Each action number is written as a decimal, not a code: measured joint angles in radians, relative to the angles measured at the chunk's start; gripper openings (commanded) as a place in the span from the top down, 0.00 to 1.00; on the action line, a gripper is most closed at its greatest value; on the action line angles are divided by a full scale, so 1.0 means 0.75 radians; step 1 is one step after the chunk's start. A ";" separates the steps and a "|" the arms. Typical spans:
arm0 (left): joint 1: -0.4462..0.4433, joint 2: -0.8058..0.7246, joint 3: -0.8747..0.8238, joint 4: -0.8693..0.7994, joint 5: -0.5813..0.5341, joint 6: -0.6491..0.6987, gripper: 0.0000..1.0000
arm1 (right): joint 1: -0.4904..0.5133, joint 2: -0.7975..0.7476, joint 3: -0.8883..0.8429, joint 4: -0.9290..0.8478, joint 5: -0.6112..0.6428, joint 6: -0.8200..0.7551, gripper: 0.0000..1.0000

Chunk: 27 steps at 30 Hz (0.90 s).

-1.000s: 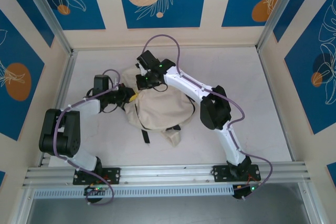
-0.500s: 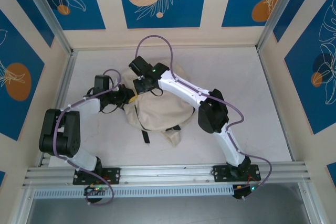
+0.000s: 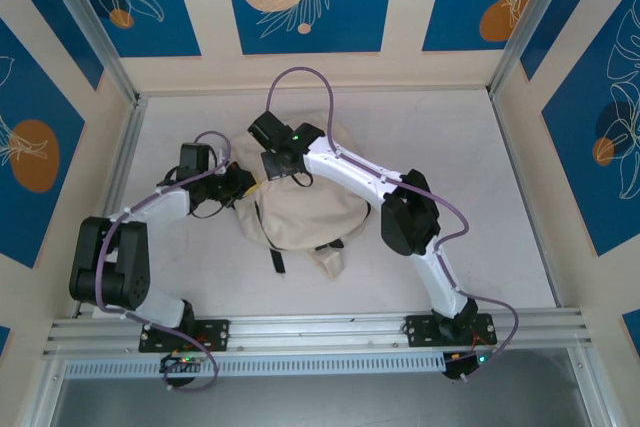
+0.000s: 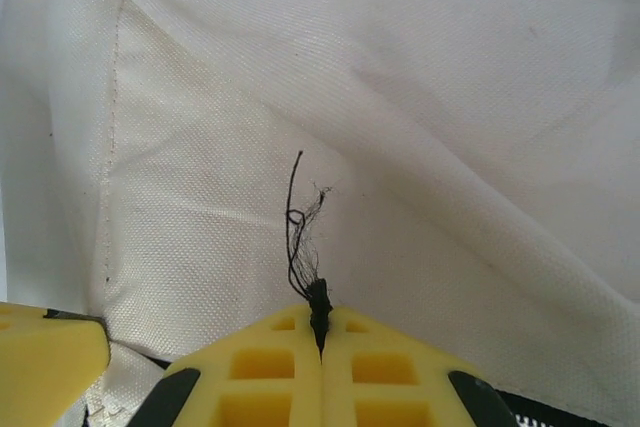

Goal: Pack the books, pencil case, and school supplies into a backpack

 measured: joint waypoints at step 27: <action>0.009 -0.032 0.001 -0.078 -0.052 0.011 1.00 | 0.003 -0.139 -0.159 0.173 -0.266 -0.141 1.00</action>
